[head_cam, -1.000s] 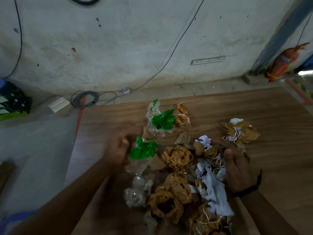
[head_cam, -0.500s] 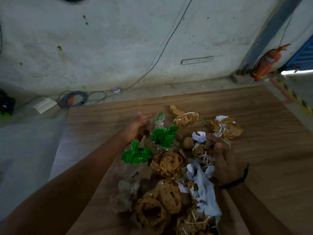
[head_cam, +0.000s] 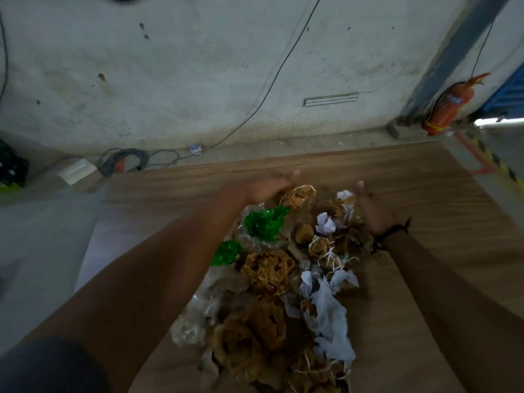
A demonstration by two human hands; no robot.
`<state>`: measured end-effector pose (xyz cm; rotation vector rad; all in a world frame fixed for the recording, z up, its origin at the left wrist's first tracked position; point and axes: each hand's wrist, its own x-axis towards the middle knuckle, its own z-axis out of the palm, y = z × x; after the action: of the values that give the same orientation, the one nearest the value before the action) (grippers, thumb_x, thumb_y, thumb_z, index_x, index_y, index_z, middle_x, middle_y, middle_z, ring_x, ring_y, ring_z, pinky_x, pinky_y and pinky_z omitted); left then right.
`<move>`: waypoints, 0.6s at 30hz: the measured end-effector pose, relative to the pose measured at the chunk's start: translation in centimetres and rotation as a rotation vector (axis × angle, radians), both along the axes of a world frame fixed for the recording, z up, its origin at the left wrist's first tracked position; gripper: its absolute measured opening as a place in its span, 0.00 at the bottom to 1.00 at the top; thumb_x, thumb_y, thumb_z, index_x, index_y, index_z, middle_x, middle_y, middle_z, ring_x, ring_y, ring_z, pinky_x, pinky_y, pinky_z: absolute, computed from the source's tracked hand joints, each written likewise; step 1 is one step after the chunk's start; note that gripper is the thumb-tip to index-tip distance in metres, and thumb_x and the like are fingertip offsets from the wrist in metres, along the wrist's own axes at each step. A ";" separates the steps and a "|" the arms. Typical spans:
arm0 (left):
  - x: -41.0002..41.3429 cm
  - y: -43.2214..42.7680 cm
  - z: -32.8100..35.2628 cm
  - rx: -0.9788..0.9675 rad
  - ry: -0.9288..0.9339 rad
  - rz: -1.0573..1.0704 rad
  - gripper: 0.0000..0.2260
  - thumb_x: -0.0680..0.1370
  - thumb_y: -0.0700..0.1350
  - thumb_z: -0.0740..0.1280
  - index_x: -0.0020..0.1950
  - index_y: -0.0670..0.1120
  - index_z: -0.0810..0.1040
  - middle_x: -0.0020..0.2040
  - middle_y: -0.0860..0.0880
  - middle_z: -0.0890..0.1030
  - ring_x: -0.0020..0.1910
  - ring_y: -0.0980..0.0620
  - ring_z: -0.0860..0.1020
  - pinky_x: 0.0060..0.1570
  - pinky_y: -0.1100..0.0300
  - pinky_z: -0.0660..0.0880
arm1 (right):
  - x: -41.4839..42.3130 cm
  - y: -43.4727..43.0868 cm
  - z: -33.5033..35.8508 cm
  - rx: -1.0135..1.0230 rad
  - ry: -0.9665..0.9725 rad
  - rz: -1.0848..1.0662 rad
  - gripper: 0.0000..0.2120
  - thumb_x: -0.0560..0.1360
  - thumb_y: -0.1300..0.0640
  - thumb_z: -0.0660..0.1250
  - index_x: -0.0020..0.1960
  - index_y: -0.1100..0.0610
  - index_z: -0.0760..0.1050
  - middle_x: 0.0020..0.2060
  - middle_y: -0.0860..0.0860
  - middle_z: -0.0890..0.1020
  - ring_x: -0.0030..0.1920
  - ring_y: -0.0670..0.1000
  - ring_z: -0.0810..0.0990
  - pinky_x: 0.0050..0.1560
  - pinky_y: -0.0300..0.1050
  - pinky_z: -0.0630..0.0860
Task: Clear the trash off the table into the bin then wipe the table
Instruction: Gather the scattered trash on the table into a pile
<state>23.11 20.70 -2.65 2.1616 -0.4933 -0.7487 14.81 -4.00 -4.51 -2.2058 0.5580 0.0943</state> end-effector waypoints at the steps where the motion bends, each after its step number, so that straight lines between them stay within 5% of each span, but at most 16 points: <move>1: -0.1 -0.7 -0.2 0.033 0.018 -0.037 0.41 0.67 0.80 0.47 0.66 0.56 0.76 0.70 0.44 0.73 0.67 0.44 0.71 0.70 0.41 0.62 | -0.3 0.9 0.0 0.022 -0.003 0.064 0.34 0.78 0.33 0.45 0.68 0.54 0.72 0.66 0.59 0.75 0.63 0.58 0.73 0.62 0.51 0.67; 5: -1.5 -1.4 -0.3 -0.002 0.054 -0.076 0.35 0.66 0.80 0.48 0.52 0.60 0.81 0.60 0.49 0.81 0.61 0.48 0.76 0.67 0.39 0.65 | -1.4 2.0 -0.7 0.082 -0.047 0.247 0.37 0.72 0.29 0.47 0.66 0.51 0.76 0.62 0.53 0.79 0.63 0.54 0.75 0.63 0.52 0.70; 9: -3.5 -0.4 2.4 -0.008 -0.115 0.071 0.31 0.74 0.72 0.50 0.58 0.54 0.80 0.64 0.46 0.78 0.64 0.46 0.74 0.67 0.44 0.65 | -1.2 1.5 -0.4 0.113 -0.142 0.221 0.25 0.79 0.38 0.50 0.62 0.52 0.78 0.55 0.50 0.80 0.56 0.50 0.76 0.51 0.45 0.71; 11: -5.0 1.4 3.8 -0.061 -0.290 0.201 0.27 0.77 0.67 0.53 0.61 0.51 0.79 0.62 0.47 0.79 0.61 0.53 0.76 0.62 0.52 0.70 | -0.2 1.2 0.2 0.137 -0.136 0.189 0.25 0.79 0.37 0.51 0.60 0.51 0.77 0.51 0.49 0.79 0.53 0.49 0.76 0.45 0.41 0.70; 13: -7.5 4.1 4.4 -0.156 -0.496 0.417 0.24 0.79 0.63 0.54 0.59 0.50 0.80 0.54 0.55 0.80 0.51 0.70 0.75 0.52 0.67 0.71 | 1.1 1.1 0.7 0.174 -0.138 0.233 0.30 0.75 0.31 0.51 0.63 0.49 0.76 0.57 0.50 0.80 0.58 0.52 0.77 0.53 0.46 0.73; 15: -11.0 7.2 3.5 -0.196 -0.616 0.670 0.23 0.79 0.62 0.51 0.57 0.51 0.79 0.52 0.57 0.79 0.49 0.75 0.73 0.48 0.73 0.69 | 2.2 1.4 0.7 0.152 -0.096 0.309 0.33 0.74 0.30 0.50 0.68 0.48 0.73 0.65 0.52 0.76 0.66 0.54 0.73 0.61 0.49 0.69; 18: -17.6 11.4 -1.1 -0.109 -0.615 0.907 0.28 0.79 0.67 0.49 0.62 0.51 0.77 0.59 0.53 0.78 0.58 0.61 0.75 0.61 0.52 0.73 | 3.3 2.6 0.2 0.087 0.013 0.449 0.32 0.76 0.31 0.47 0.71 0.47 0.67 0.68 0.53 0.73 0.68 0.55 0.71 0.64 0.52 0.66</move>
<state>5.47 32.07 -3.75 2.1650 0.1783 0.4346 18.09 -1.37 -4.30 -2.2088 0.0548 0.3617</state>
